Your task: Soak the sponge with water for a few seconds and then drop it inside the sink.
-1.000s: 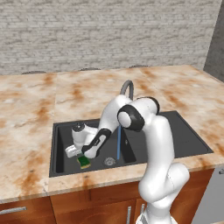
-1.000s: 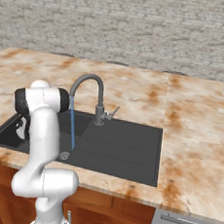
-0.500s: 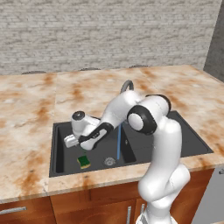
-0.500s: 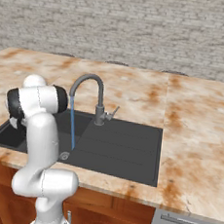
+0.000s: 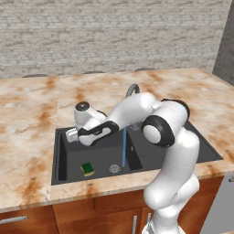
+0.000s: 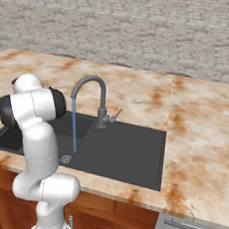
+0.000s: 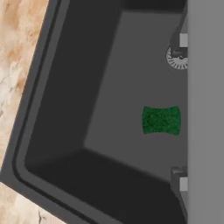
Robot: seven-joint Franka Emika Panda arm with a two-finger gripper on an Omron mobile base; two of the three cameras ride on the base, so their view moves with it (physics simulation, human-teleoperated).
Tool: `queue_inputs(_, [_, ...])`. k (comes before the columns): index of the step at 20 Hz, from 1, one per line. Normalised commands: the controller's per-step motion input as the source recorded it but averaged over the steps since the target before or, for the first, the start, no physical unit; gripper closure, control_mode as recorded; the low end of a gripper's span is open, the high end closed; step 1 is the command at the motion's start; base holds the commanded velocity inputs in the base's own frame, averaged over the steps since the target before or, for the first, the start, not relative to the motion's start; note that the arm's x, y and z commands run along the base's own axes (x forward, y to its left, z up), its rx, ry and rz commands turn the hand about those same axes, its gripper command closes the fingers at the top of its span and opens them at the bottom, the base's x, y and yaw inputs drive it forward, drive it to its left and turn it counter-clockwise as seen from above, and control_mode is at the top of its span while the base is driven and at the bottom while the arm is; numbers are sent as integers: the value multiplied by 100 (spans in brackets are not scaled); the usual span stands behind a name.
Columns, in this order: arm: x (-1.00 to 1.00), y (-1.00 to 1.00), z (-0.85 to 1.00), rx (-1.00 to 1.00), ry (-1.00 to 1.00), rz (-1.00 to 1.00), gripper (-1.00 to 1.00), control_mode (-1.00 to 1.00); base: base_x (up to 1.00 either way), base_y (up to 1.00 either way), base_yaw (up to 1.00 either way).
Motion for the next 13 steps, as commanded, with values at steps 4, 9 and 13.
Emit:
queue_inputs(4, [0, 0, 62, 2, 0, 0, -100, -100, 0, 0, 0])
queue_inputs(9, [0, 0, 57, 3, -1, 0, -100, -100, 0, 0, 0])
queue_inputs(13, [0, 0, 61, 1, 0, 0, -100, -100, 0, 0, 0])
